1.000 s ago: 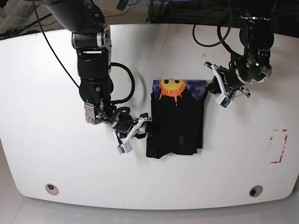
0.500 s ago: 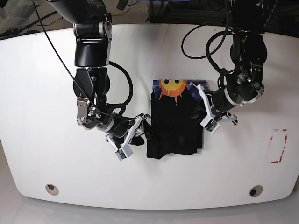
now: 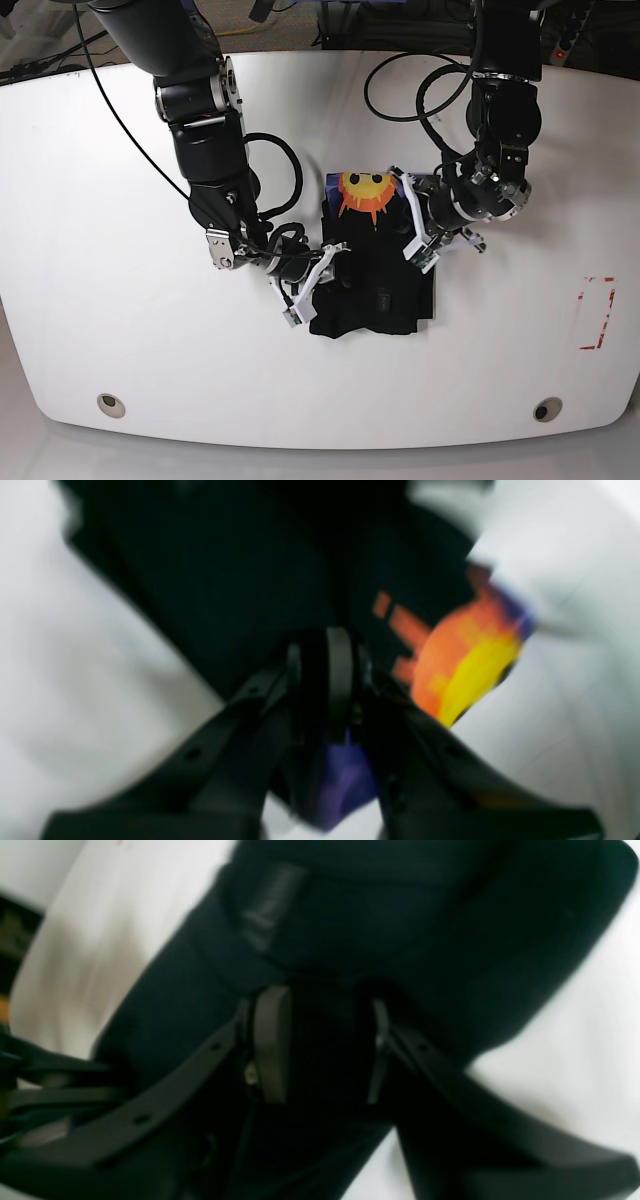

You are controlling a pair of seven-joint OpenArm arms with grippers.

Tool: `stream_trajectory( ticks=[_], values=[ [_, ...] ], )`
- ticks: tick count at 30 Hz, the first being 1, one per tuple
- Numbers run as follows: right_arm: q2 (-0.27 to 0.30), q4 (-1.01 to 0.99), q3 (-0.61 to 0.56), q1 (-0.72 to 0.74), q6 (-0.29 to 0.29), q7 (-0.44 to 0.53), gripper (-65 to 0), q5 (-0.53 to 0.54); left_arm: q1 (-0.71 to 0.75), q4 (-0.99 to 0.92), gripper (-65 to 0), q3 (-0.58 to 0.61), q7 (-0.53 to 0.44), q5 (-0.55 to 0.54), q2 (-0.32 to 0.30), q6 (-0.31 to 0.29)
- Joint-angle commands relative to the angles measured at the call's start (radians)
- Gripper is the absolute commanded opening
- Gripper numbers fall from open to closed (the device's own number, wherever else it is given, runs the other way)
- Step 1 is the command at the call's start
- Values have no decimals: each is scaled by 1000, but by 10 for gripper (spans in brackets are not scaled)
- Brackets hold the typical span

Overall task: Fold the T-shirt properly
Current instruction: 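Grasp the folded shirt's sun-print end with both grippers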

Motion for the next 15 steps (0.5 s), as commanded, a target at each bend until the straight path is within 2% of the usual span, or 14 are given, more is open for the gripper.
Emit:
stream_trajectory(
  ticks=[1,4,8,12,15],
  values=[
    [1,-48,2,41,4,52,-457,4,-20,-32,-607,-20,-14,-5,-1,-2],
    [1,-83,2,46,4,89,-457,4,-20,-98,-607,-43,-61,-5,-4,-4],
    [-2,-85,0,47,4,87,-457,4,-9,-178,-607,-40,-133,-6,-47,-4],
    [-4,-75,0,52,7,78,-460,6,-8,-170,-608,-42,-135,-8,-52,-5],
    [-4,1,2,55,7,17,-460,6,-3,-106,-608,-45,-130,-8,-53,-5]
  ],
)
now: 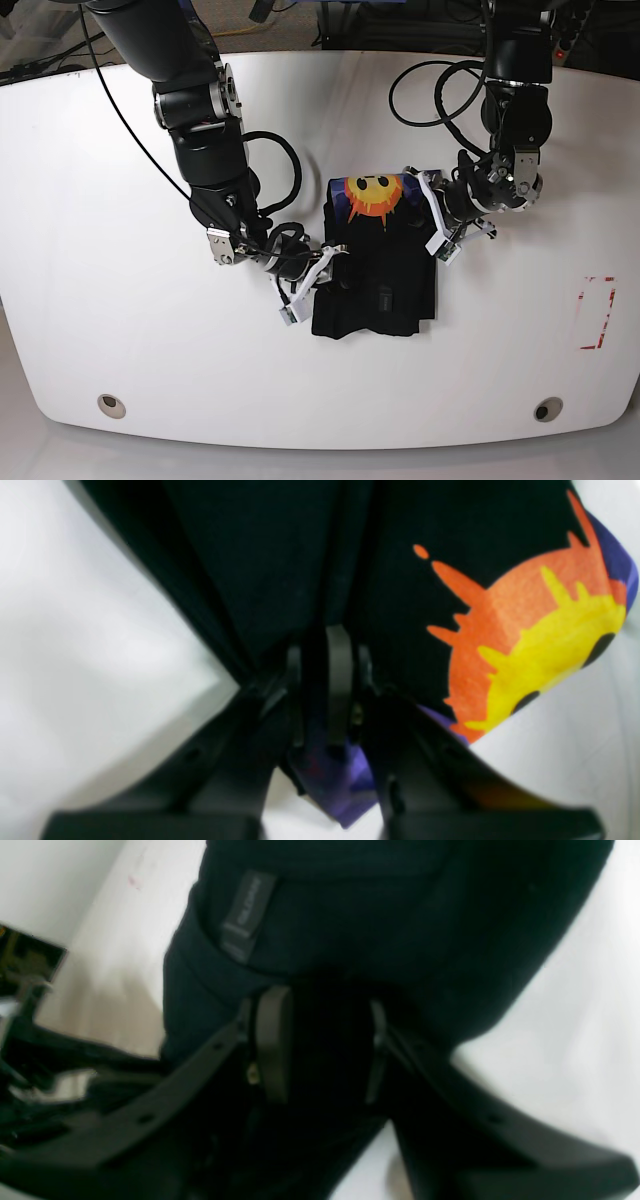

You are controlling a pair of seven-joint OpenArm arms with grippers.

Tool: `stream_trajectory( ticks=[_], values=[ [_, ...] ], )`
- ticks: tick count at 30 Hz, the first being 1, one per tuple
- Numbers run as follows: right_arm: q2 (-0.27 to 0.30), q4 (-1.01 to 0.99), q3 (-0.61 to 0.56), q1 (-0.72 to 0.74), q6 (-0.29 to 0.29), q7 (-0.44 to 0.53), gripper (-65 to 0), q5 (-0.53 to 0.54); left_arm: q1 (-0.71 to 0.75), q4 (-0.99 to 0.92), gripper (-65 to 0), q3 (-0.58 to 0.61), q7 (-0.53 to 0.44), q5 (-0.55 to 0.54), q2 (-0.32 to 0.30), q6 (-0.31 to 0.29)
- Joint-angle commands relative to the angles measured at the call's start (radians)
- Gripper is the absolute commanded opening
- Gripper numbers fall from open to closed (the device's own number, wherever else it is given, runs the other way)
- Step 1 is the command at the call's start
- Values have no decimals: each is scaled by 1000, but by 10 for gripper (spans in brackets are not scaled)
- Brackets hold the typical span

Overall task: Fold the T-shirt properly
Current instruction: 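Grasp the folded shirt's sun-print end with both grippers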

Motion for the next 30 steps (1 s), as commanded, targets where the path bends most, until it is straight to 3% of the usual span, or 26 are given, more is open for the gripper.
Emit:
stream_trajectory(
  ticks=[1,6,11,15,17,23,26,30],
  values=[
    [0,92,1,30,-5,-58,-461,1,0,62,-608,-5,31,13,-11,5],
    [4,341,6,-16,-9,-209,-461,1,8,231,-608,-7,124,13,-25,5],
    [30,545,8,-55,-9,-311,-461,1,23,348,-607,-4,134,13,-21,10],
    [75,663,8,-85,-9,-359,-461,1,5,352,-597,1,132,31,41,19],
    [93,689,9,-96,-9,-364,-461,2,-21,351,-549,7,132,63,65,54],
    [132,709,121,-139,-5,-365,-461,2,-46,270,-267,67,78,149,156,225],
    [135,707,193,-162,-3,-365,-461,2,-50,219,-218,70,-17,166,191,314],
    [159,707,241,-187,-2,-365,-461,2,-57,104,-206,118,-90,192,200,407]
  ],
)
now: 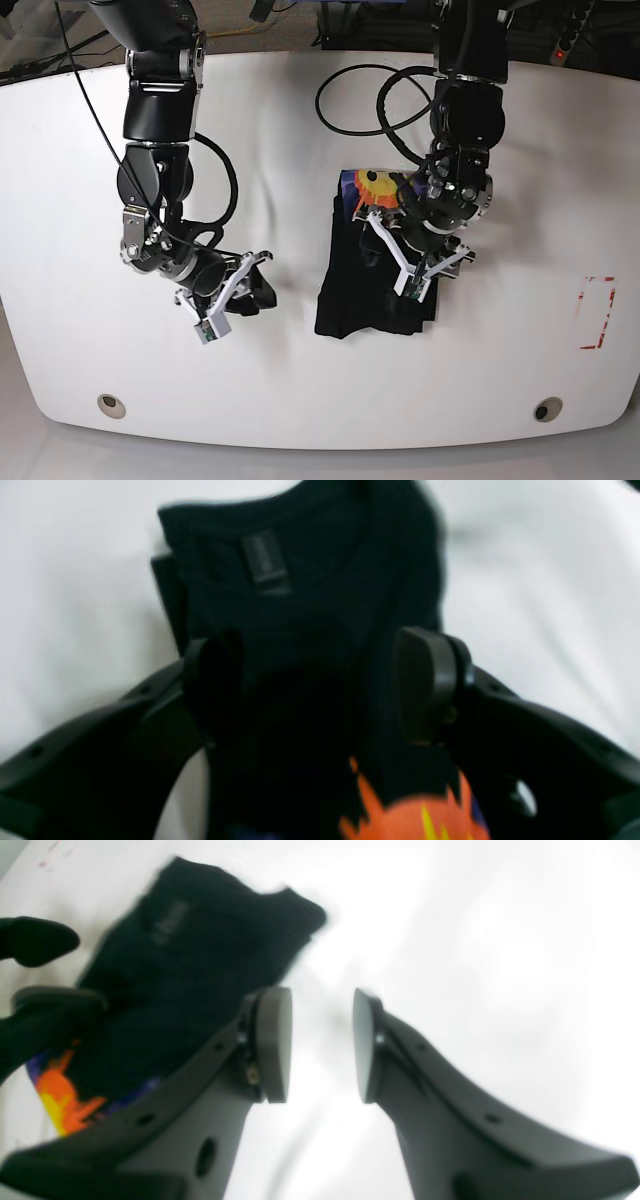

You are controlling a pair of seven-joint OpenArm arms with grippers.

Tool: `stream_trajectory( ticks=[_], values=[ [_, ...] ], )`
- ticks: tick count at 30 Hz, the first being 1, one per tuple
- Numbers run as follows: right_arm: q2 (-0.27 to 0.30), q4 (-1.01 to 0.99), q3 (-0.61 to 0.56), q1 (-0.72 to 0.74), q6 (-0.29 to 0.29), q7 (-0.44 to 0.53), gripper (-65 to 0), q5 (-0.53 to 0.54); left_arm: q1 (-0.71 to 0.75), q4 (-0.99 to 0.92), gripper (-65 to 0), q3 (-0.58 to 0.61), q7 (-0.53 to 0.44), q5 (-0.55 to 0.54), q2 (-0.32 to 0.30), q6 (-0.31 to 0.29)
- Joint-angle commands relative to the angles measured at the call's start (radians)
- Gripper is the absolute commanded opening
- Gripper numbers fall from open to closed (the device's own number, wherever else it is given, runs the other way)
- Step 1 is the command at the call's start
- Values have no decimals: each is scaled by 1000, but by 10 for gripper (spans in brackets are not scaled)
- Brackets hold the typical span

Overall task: Fold the T-shirt properly
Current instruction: 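Grasp the folded shirt's sun-print end with both grippers, then drag the folded shirt with the left gripper to the table edge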

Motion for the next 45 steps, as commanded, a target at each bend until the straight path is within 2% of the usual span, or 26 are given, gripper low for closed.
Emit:
stream_trajectory(
  ticks=[1,4,8,14,16,17,22,24,28,32,38,45],
  values=[
    [16,22,5,17,10,23,-461,23,-21,-33,-206,16,-54,5,6,27],
    [22,20,11,0,10,23,-461,23,-22,-129,-204,25,-134,5,6,71],
    [22,25,12,-20,10,23,-461,23,-22,-269,-204,25,-169,2,-1,70],
    [22,29,40,-29,10,23,-461,23,7,-353,-206,16,-194,-3,-110,68],
    [22,54,49,-31,10,16,-461,23,31,-355,-206,-34,-191,-8,-166,60],
    [22,63,49,-31,10,5,-461,23,41,-355,-206,-61,-189,-14,-186,47],
    [22,114,49,-28,10,-32,-461,23,100,-359,-210,-225,-188,-52,-339,-122],
    [22,137,49,-32,10,-34,-461,21,125,-362,-210,-271,-188,-50,-393,-157],
    [22,146,46,-45,10,-34,-461,18,157,-430,-210,-327,-195,-54,-512,-179],
    [20,148,46,-68,10,-34,-461,21,173,-543,-210,-366,-238,-57,-624,-251],
    [17,184,45,-117,10,-32,-461,21,202,-652,-210,-450,-332,-57,-741,-342],
    [17,218,45,-163,10,-32,-461,20,206,-665,-211,-513,-337,-58,-821,-403]
  ],
)
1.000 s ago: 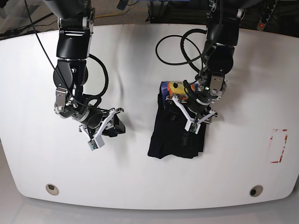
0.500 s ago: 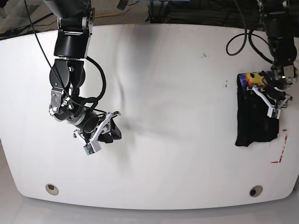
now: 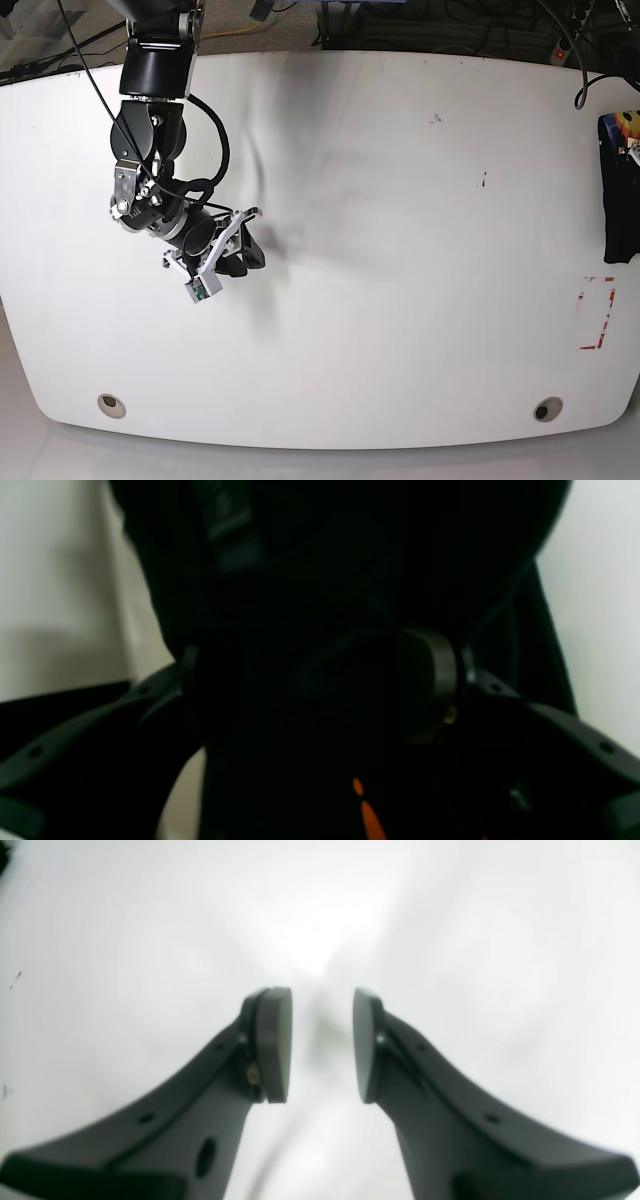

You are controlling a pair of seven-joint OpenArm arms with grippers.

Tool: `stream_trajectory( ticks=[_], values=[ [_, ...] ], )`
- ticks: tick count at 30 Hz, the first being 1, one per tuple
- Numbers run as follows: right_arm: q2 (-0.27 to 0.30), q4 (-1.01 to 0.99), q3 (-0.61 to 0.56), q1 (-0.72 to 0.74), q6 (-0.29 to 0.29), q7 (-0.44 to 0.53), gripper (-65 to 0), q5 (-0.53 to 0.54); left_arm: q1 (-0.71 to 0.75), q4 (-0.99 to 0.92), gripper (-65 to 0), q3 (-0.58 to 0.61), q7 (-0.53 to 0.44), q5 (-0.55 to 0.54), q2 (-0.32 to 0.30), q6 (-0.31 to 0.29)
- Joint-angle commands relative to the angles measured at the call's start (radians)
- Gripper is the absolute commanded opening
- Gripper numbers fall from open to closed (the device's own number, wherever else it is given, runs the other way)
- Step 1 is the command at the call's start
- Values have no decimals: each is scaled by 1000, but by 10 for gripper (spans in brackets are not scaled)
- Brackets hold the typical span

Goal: Fold the T-shirt properly

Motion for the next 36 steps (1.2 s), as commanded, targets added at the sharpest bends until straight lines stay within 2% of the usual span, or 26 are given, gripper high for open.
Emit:
stream_trajectory(
  ticks=[1,5,8,10,13,16,18,21,24,28,30,36],
  values=[
    [7,36,2,10,6,24,-461,15,8,3,-211,-33,38,33,-29,-26],
    [8,55,0,-4,6,27,-461,12,19,115,-211,-116,42,35,-15,-100],
    [13,55,0,-4,3,30,-461,7,54,258,-211,-168,71,35,14,-106],
    [30,55,-1,-2,0,56,-461,-41,57,349,-211,-176,73,39,49,-102],
    [30,53,-29,-4,-1,137,-461,-163,57,457,-211,-162,71,39,117,-49],
    [25,48,-53,-24,-1,289,-461,-346,43,548,-211,-119,35,38,195,29],
    [24,47,-52,-50,-1,413,-461,-447,31,580,-211,-66,-34,39,253,78],
    [24,29,-46,-105,-3,599,-461,-535,45,586,-211,11,-165,41,321,136],
    [24,24,2,-153,-4,711,-461,-550,83,588,-211,66,-260,41,359,199],
    [24,25,69,-231,-4,771,-461,-545,148,622,-211,112,-327,41,442,302],
    [24,39,98,-282,-4,795,-461,-538,197,660,-211,112,-327,41,479,319],
    [25,119,138,-453,-4,805,-461,-409,373,792,-211,111,-327,41,604,322]
  ],
)
